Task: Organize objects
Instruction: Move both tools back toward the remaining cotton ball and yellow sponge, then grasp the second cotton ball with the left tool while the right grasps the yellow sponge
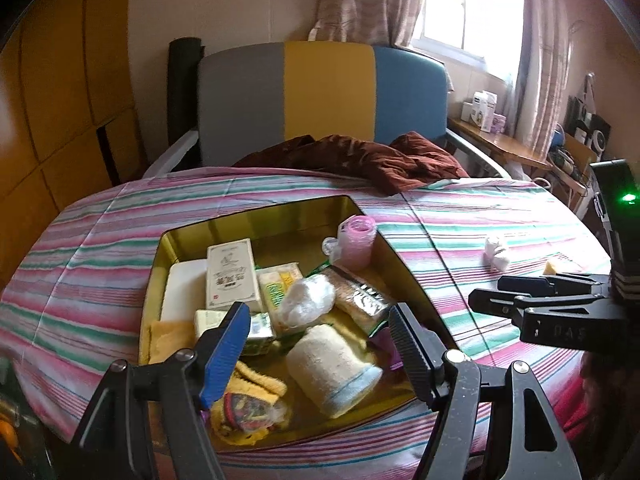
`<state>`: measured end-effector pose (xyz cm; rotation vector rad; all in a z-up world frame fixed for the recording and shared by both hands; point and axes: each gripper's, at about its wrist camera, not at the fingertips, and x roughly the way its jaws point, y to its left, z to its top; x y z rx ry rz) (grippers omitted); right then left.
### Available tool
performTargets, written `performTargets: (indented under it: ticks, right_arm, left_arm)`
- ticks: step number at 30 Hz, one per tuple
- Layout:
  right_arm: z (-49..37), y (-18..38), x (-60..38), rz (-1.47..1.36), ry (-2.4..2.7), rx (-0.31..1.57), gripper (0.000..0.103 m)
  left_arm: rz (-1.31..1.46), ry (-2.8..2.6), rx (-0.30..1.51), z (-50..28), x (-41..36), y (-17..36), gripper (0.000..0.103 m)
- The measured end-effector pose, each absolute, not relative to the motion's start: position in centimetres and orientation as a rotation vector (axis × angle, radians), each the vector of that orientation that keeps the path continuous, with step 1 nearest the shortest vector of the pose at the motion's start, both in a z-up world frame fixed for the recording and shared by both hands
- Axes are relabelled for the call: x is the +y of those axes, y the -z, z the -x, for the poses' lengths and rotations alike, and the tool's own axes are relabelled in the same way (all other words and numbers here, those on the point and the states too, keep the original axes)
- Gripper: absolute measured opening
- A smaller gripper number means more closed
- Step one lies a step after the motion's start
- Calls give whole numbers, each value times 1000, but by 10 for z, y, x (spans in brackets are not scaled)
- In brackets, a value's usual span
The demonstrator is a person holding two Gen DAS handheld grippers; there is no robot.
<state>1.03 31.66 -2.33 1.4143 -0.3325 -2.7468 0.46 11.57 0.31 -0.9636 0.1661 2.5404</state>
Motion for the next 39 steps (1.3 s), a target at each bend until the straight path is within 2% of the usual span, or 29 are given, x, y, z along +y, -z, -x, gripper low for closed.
performTargets:
  ticks: [6, 12, 20, 22, 27, 33, 39]
  right_arm:
    - [-18, 22, 361, -1482, 2819, -396, 56]
    - [-38, 20, 441, -1585, 2953, -563, 56]
    - [-81, 30, 567, -1690, 3089, -1079, 61]
    - [-82, 36, 584, -1727, 3075, -1140, 61]
    - [-68, 61, 598, -1804, 2976, -1185, 61]
    - [-52, 84, 591, -1903, 2906, -1115, 63]
    - [-49, 88, 589, -1919, 2910, -1094, 57]
  left_arm:
    - [938, -2489, 207, -4, 137, -7, 74]
    - [913, -2423, 229, -3, 163, -11, 75]
    - [894, -2343, 257, 0, 199, -14, 75]
    - [887, -2326, 272, 1, 209, -14, 75]
    - [919, -2258, 281, 6, 239, -10, 76]
    - [971, -2193, 304, 12, 275, -1, 76]
    - [1065, -2136, 290, 27, 317, 14, 76]
